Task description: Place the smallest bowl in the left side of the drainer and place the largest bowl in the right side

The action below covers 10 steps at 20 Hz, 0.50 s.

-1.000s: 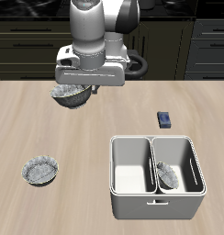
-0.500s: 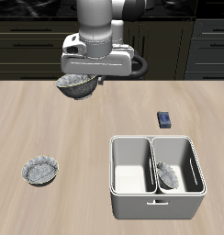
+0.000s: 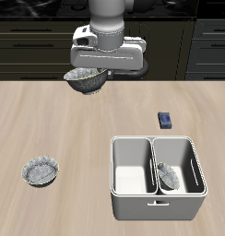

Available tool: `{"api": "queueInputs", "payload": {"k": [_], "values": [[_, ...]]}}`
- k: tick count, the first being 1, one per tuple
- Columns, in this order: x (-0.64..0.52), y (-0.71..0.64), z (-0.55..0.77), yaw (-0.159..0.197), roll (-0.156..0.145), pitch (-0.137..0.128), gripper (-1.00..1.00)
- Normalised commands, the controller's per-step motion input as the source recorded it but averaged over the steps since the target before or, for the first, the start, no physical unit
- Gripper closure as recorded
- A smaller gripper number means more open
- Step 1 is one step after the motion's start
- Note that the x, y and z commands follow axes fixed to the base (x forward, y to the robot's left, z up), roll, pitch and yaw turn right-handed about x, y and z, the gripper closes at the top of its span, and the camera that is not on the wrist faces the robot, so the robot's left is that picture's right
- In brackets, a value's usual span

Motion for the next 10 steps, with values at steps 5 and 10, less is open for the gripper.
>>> {"api": "queueInputs", "payload": {"k": [5,10], "values": [[0.12,0.15,0.2,-0.005,-0.007,-0.012,1.0],[0.23,0.12,0.12,-0.015,-0.019,0.011,1.0]]}}
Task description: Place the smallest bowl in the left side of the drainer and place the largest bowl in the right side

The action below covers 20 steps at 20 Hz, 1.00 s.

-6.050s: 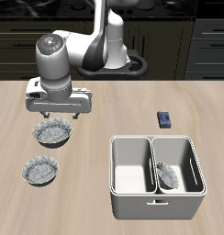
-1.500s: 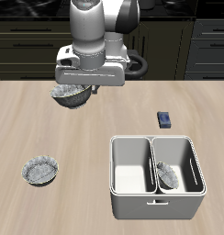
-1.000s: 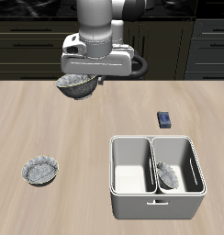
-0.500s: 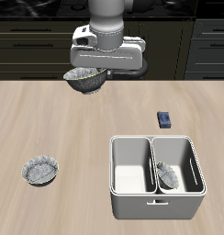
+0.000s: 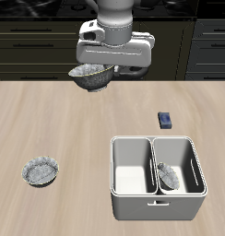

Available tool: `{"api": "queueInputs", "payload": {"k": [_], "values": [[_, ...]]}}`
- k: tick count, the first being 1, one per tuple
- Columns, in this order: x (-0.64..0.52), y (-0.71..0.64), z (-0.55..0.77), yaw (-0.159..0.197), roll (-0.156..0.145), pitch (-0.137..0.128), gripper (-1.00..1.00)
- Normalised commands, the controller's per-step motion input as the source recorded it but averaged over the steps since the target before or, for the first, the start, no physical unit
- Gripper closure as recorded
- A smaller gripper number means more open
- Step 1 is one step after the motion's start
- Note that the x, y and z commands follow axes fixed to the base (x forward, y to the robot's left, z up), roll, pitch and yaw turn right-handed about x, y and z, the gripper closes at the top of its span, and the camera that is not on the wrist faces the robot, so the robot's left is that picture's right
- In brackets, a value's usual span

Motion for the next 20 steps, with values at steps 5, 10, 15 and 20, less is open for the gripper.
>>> {"api": "queueInputs", "payload": {"k": [5,10,15,20], "values": [[0.31,0.11,0.06,-0.008,-0.039,0.015,1.0],[0.3,0.1,0.07,-0.017,-0.031,0.015,1.0],[0.16,0.17,0.01,0.001,0.012,0.019,1.0],[0.24,0.2,-0.01,0.009,-0.013,0.023,1.0]]}}
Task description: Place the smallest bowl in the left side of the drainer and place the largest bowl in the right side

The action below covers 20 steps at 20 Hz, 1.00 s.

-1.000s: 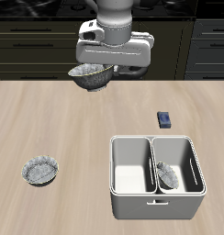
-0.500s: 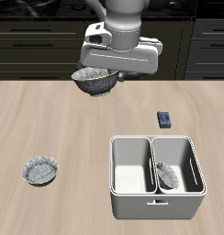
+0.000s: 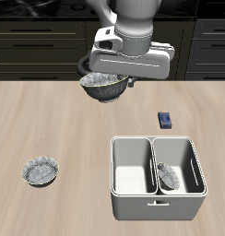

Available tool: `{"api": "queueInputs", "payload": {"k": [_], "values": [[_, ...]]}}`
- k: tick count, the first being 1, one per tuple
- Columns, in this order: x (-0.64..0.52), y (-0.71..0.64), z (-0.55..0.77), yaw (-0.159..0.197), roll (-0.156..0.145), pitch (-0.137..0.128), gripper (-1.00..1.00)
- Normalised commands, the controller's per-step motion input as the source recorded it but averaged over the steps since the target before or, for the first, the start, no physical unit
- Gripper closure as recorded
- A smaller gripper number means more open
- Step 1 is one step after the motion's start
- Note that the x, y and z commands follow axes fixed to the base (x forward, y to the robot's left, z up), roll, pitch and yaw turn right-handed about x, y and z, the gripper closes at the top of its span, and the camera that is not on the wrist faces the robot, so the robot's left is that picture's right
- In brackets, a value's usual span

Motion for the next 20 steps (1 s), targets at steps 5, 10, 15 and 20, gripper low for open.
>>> {"api": "queueInputs", "payload": {"k": [5,10,15,20], "values": [[0.13,0.1,0.0,0.004,-0.006,0.0,1.0],[0.16,0.1,0.02,0.002,-0.008,-0.002,1.0],[0.29,0.14,0.01,-0.001,-0.009,0.003,1.0],[0.18,0.12,0.01,-0.024,-0.007,0.017,1.0]]}}
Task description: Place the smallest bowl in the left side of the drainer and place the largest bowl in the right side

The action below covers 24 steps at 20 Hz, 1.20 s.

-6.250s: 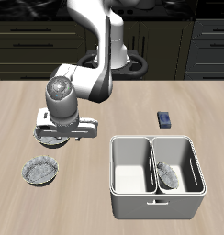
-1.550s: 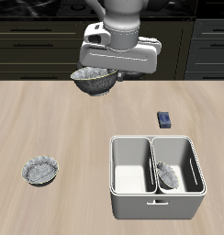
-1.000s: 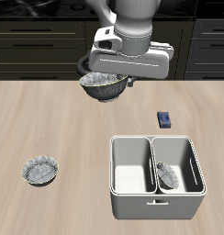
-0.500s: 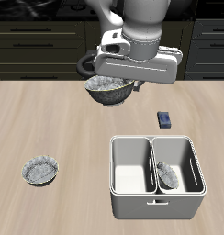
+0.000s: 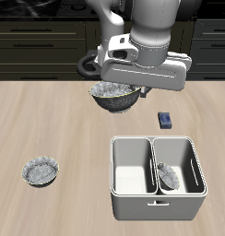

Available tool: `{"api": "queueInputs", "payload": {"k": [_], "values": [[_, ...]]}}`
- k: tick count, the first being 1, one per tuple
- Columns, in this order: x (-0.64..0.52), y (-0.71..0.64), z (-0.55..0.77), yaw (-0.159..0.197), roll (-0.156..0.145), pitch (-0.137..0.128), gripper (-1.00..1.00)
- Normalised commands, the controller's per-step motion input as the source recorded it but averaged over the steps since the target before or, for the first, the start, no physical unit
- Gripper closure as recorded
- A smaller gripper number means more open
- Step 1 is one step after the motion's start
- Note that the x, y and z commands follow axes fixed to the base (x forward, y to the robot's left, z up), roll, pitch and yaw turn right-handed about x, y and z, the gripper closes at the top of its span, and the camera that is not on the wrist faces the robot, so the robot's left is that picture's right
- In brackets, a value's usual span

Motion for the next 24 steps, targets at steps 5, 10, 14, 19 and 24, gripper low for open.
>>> {"api": "queueInputs", "payload": {"k": [5,10,14,19,24], "values": [[0.18,0.14,0.11,-0.012,-0.014,-0.013,1.0],[0.15,0.07,0.07,-0.008,-0.009,-0.005,1.0],[0.23,0.04,0.08,-0.016,-0.018,-0.005,1.0],[0.17,0.07,-0.01,-0.012,-0.017,0.003,1.0],[0.15,0.11,-0.1,-0.007,-0.006,0.013,1.0]]}}
